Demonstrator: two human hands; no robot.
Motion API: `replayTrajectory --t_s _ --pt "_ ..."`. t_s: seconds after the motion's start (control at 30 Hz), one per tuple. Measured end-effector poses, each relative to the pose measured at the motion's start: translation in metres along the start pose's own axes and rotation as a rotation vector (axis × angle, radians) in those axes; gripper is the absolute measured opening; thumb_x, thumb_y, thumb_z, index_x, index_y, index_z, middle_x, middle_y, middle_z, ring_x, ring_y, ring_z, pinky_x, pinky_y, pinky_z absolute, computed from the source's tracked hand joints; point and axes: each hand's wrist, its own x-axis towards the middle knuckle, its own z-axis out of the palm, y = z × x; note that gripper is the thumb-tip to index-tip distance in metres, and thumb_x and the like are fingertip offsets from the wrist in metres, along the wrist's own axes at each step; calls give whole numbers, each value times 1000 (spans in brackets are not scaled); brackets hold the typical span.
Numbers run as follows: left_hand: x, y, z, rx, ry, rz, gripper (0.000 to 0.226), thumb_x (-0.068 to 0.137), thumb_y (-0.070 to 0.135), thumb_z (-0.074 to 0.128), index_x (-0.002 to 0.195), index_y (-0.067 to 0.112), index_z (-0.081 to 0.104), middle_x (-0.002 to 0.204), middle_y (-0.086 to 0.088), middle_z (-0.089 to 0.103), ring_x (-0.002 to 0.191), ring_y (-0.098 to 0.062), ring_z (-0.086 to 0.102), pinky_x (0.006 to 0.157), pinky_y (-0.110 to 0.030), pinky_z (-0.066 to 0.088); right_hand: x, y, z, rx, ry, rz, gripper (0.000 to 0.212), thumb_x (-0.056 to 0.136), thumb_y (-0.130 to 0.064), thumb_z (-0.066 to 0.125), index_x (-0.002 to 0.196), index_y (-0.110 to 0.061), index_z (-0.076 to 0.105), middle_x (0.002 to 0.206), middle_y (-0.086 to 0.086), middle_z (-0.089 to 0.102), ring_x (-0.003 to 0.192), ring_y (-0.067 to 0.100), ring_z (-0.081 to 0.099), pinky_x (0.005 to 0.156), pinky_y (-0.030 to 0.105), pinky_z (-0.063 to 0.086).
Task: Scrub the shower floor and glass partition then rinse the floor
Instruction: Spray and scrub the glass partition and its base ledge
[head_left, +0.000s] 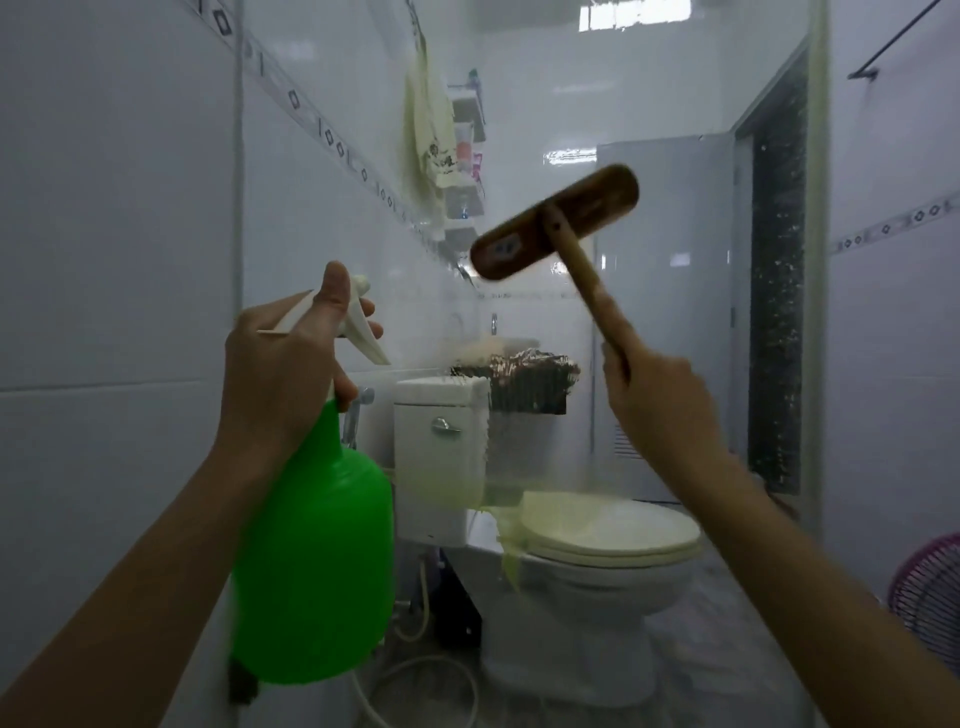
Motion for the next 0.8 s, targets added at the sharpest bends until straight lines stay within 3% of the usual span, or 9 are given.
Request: replayTrajectory --t_s 0.13,0.2,0.27,0.33,0.47,0.53,0.67,0.73,0.8 --pt "-6 -1 9 -16 -9 2 49 97 53 45 99 15 75 88 0 77 35 -13 49 40 -21 43 -55 35 -16 30 28 36 55 100 -36 32 152 -35 12 50 1 46 34 13 46 35 31 48" --pt "-7 -4 13 -23 -5 9 48 98 52 44 99 14 75 88 0 77 35 -14 49 40 -21 43 -125 49 -26 56 -42 69 55 100 -41 31 151 -41 10 47 -6 42 32 8 44 34 26 47" --pt "-8 -5 19 -30 -15 11 49 98 51 44 99 14 75 88 -1 77 35 -14 49 43 -22 42 -151 60 -35 85 -109 71 65 95 -27 52 150 -37 20 47 -15 36 31 1 38 35 11 39" --pt "-8 -6 31 -28 -33 16 49 99 51 44 102 13 75 90 -2 77 35 -13 49 46 -24 42 -119 66 -38 44 -79 47 68 89 -13 60 149 -26 29 44 -16 31 27 0 29 27 8 26" --pt "-16 -11 49 -69 -39 4 48 98 51 46 101 14 75 87 -2 77 35 -14 48 44 -23 42 -10 60 -39 71 122 89 53 100 -24 43 149 -27 23 49 -4 39 35 8 38 36 19 35" --pt "-20 -16 56 -95 -44 -2 45 98 51 46 101 17 75 89 -2 77 36 -17 48 42 -23 42 -4 69 -40 85 157 67 52 100 -26 42 149 -28 23 50 -2 41 36 10 40 37 23 42" --pt "-34 -25 64 -141 -73 -37 47 98 50 46 101 13 75 92 -4 77 37 -18 48 48 -29 46 -131 90 -32 32 20 69 55 100 -34 35 151 -40 14 45 -10 35 27 10 40 28 17 39" --pt "-42 -29 65 -146 -86 -58 46 98 50 46 98 14 75 89 -3 78 38 -18 48 47 -28 45 -185 91 -25 16 -94 74 50 101 -43 26 149 -45 13 47 -15 32 28 6 39 27 19 41" --pt "-48 -32 66 -146 -78 -64 44 98 50 46 97 17 75 89 -3 78 39 -20 48 47 -26 44 -178 86 -11 -4 -131 14 51 100 -48 19 150 -44 9 48 -9 39 32 7 40 28 26 43"
